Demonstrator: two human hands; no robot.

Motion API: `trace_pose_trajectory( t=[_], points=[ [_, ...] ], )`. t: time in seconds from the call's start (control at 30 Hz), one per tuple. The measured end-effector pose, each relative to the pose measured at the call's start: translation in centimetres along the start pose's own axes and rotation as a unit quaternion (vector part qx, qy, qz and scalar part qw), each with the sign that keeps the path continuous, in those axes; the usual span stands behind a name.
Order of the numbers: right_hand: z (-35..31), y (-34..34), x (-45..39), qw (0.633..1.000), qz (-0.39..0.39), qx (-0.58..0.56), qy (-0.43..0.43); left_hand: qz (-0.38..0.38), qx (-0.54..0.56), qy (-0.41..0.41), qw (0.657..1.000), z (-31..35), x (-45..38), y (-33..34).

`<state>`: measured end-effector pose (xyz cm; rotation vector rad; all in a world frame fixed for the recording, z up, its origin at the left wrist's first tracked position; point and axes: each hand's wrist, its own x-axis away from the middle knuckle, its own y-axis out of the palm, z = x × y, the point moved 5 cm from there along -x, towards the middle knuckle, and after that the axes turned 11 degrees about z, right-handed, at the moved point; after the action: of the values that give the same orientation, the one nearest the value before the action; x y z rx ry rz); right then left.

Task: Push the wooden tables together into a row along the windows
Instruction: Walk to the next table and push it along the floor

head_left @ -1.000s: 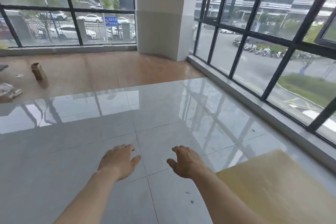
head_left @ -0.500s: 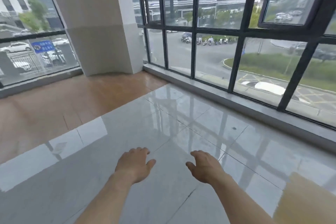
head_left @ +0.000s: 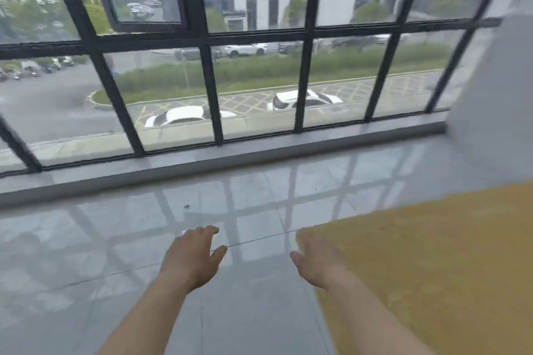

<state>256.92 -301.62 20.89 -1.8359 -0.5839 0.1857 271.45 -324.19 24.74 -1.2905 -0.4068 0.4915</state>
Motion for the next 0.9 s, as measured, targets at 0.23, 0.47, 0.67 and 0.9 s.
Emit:
trace_pose_trajectory(
  t=[0.23,0.47,0.67,0.9],
  points=[
    [11.1,-0.2,9.8,0.945,0.119,-0.007,0.304,-0.021,0.027,0.31,0.95,12.6,-6.2,6.5],
    [15.3,6.3,23.3,0.84,0.213,-0.018,0.499,-0.068,0.061,0.535,0.84,23.5,1.4,13.9],
    [16.1,15.1,26.1,0.803,0.24,-0.007,0.545,-0.094,0.064,0.645,0.756,24.7,7.1,22.7],
    [20.0,22.1,23.2,0.795,0.289,0.027,0.533,-0.087,0.078,0.669,0.734,24.8,6.1,32.1]
  ],
)
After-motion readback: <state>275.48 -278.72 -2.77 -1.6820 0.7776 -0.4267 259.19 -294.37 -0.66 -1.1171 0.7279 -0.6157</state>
